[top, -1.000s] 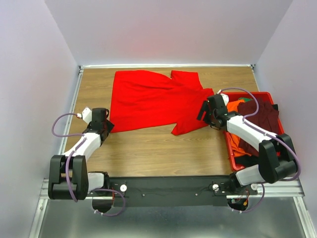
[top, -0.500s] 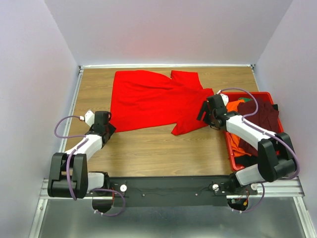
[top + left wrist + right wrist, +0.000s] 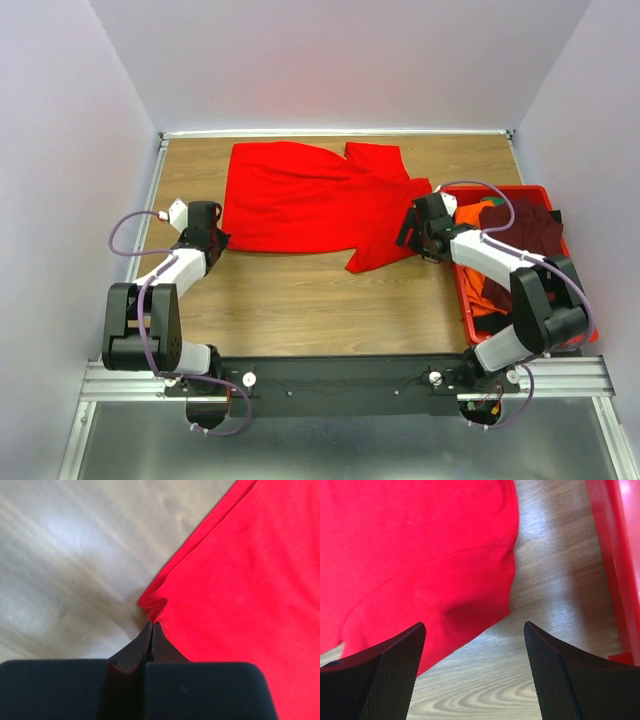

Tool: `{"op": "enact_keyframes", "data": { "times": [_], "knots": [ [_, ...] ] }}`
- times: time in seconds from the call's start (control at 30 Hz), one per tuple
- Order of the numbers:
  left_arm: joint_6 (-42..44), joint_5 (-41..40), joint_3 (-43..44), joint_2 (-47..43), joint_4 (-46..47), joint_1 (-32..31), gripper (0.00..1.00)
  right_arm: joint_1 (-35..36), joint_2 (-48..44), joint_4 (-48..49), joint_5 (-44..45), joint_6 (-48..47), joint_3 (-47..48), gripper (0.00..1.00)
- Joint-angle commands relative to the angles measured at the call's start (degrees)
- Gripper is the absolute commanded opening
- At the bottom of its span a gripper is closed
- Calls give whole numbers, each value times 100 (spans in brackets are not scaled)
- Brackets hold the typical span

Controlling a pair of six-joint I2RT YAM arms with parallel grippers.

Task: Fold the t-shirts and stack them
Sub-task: Flatten the tshirt out

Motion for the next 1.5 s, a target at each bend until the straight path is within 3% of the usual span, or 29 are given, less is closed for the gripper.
{"op": "enact_keyframes", "data": {
  "times": [0.0,0.07,0.17,0.27,0.3,0.37,0.5,0.63,0.77,0.83,0.97,1.03,1.1,1.27,1.47],
  "knots": [
    [57,86,253,17,53,110,0,1,222,147,327,56,-60,86],
    [66,147,341,0,0,251,0,1,345,261,336,56,-60,85],
    [75,191,385,-27,-18,251,0,1,565,481,249,56,-68,75],
    [110,279,394,-44,-18,260,0,1,715,647,178,64,-51,48],
    [127,314,394,-62,-18,260,0,1,698,657,152,82,-42,28],
    [171,315,377,-184,-79,260,0,1,497,657,73,91,-59,10],
    [233,209,359,-571,-316,321,0,1,-257,412,99,-14,-42,0],
    [364,130,429,-1081,-658,417,0,1,-1285,-413,143,-155,203,0],
    [488,33,561,-1441,-730,523,0,-8,-1676,-740,266,-322,624,1],
    [470,85,684,-1328,-590,541,0,-8,-1118,-741,354,-366,923,2],
    [567,112,1586,74,-553,550,0,-121,940,-741,232,-568,2328,5],
    [619,86,1852,516,-562,602,0,-209,1521,-741,-50,-595,3146,13],
    [550,356,2098,1018,-589,759,0,-262,2251,-758,-226,-665,3832,30],
    [602,394,2372,1450,-615,796,0,-271,2263,-872,-139,-665,3756,75],
    [532,534,2144,1283,-501,787,0,-271,954,-794,389,-437,2114,74]
  ]
}}
